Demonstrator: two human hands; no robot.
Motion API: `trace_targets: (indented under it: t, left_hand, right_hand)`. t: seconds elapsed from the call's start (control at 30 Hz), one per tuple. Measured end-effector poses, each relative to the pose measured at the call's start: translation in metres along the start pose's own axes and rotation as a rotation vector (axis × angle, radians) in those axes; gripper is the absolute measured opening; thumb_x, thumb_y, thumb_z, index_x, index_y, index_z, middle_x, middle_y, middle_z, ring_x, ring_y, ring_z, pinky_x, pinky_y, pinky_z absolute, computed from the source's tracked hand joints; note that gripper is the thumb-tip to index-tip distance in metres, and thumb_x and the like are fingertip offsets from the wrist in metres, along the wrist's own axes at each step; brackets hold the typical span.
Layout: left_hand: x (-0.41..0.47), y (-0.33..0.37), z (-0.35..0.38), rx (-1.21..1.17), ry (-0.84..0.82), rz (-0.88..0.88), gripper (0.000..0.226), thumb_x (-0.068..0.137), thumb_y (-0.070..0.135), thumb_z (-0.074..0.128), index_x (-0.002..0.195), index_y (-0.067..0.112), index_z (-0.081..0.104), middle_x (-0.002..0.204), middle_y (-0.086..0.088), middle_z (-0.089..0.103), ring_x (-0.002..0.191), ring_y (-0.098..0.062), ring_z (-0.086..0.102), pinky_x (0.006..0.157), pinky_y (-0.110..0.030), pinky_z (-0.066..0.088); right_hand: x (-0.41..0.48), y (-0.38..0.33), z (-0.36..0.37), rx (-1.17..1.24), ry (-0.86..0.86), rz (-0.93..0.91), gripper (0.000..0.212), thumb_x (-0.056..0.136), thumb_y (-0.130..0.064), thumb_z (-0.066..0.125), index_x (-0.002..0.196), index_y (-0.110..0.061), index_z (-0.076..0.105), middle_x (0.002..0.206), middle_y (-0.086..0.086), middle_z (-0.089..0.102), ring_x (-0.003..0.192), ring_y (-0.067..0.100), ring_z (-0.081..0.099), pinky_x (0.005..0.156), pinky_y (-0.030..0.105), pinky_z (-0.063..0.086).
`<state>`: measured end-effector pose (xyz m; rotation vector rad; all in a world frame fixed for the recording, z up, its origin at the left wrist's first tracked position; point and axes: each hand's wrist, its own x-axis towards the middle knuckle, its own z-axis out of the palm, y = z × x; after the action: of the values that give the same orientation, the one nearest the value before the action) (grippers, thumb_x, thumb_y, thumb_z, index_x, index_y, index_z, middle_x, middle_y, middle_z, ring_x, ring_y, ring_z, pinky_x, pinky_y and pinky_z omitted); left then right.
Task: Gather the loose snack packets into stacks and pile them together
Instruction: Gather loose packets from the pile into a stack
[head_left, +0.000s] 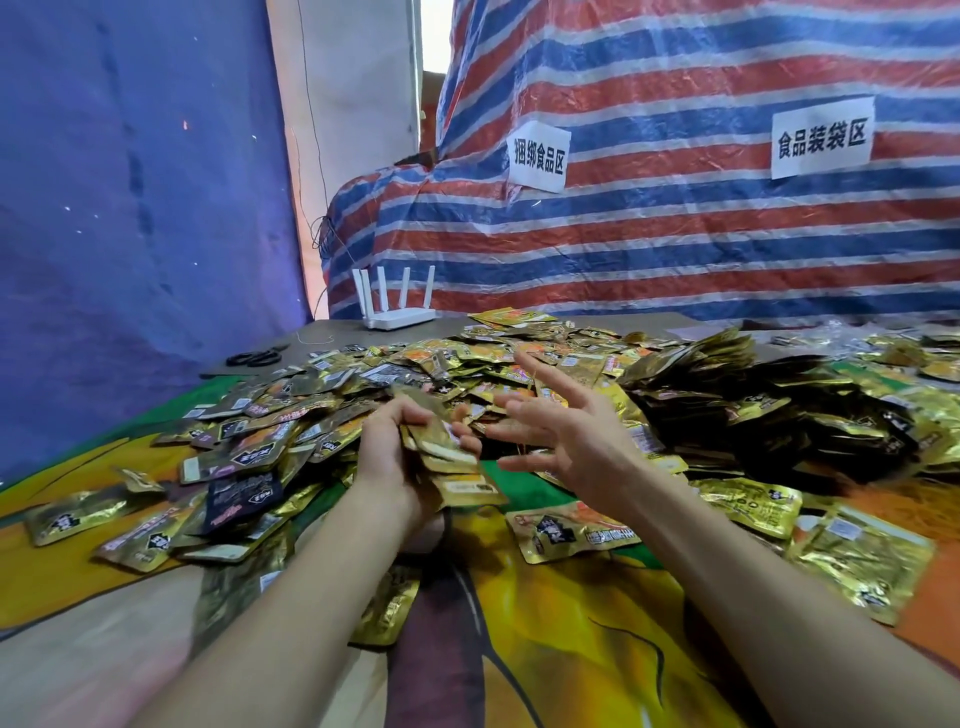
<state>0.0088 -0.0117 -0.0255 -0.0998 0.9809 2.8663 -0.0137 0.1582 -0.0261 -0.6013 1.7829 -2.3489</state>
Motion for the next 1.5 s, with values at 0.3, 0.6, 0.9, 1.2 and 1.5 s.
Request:
trace_targets:
  t: [0.3,0.6,0.9,1.2,1.5]
  left_hand:
    - [0.006,0.009,-0.008,0.095,0.400,0.373,0.066,0.080,0.017,0.072,0.142,0.021,0.047,0.127,-0.019,0.065,0.108,-0.040,0.068,0.080,-0.056,0.060]
    - [0.005,-0.008,0.005,0.203,0.165,0.213,0.069,0.083,0.031,0.074,0.145,0.014,0.047,0.138,-0.021,0.059,0.118,-0.037,0.065,0.085,-0.046,0.058]
    - [0.010,-0.012,0.005,0.185,0.254,0.325,0.061,0.087,0.023,0.075,0.140,0.009,0.047,0.123,-0.024,0.066,0.103,-0.040,0.070,0.084,-0.053,0.059]
    - [0.016,-0.016,0.001,0.235,0.322,0.378,0.037,0.093,0.017,0.069,0.104,0.028,0.036,0.099,-0.016,0.065,0.079,-0.024,0.068,0.061,-0.036,0.057]
    - [0.013,-0.013,0.003,0.133,0.327,0.383,0.051,0.085,0.020,0.079,0.118,0.022,0.039,0.115,-0.022,0.067,0.091,-0.030,0.072,0.066,-0.039,0.058]
  right_hand:
    - [-0.017,0.018,0.046,-0.505,-0.112,-0.141,0.075,0.066,-0.022,0.090,0.133,-0.045,0.063,0.128,-0.016,0.059,0.110,-0.003,0.064,0.090,0.033,0.060]
    - [-0.021,0.018,0.046,-0.510,0.010,-0.259,0.064,0.069,-0.005,0.087,0.123,-0.030,0.063,0.118,-0.005,0.063,0.104,-0.008,0.060,0.083,0.011,0.050]
    - [-0.015,0.003,0.040,-0.634,0.037,-0.327,0.060,0.056,-0.027,0.077,0.113,-0.035,0.062,0.127,0.003,0.057,0.122,0.007,0.051,0.082,0.010,0.038]
    - [-0.016,-0.001,0.044,-0.654,-0.059,-0.277,0.054,0.069,-0.029,0.054,0.118,-0.041,0.072,0.117,-0.005,0.056,0.117,0.011,0.052,0.100,0.038,0.049]
    - [-0.011,0.010,0.038,-0.570,0.019,-0.353,0.059,0.069,-0.013,0.064,0.123,-0.035,0.073,0.119,-0.003,0.069,0.118,0.019,0.062,0.099,0.050,0.053]
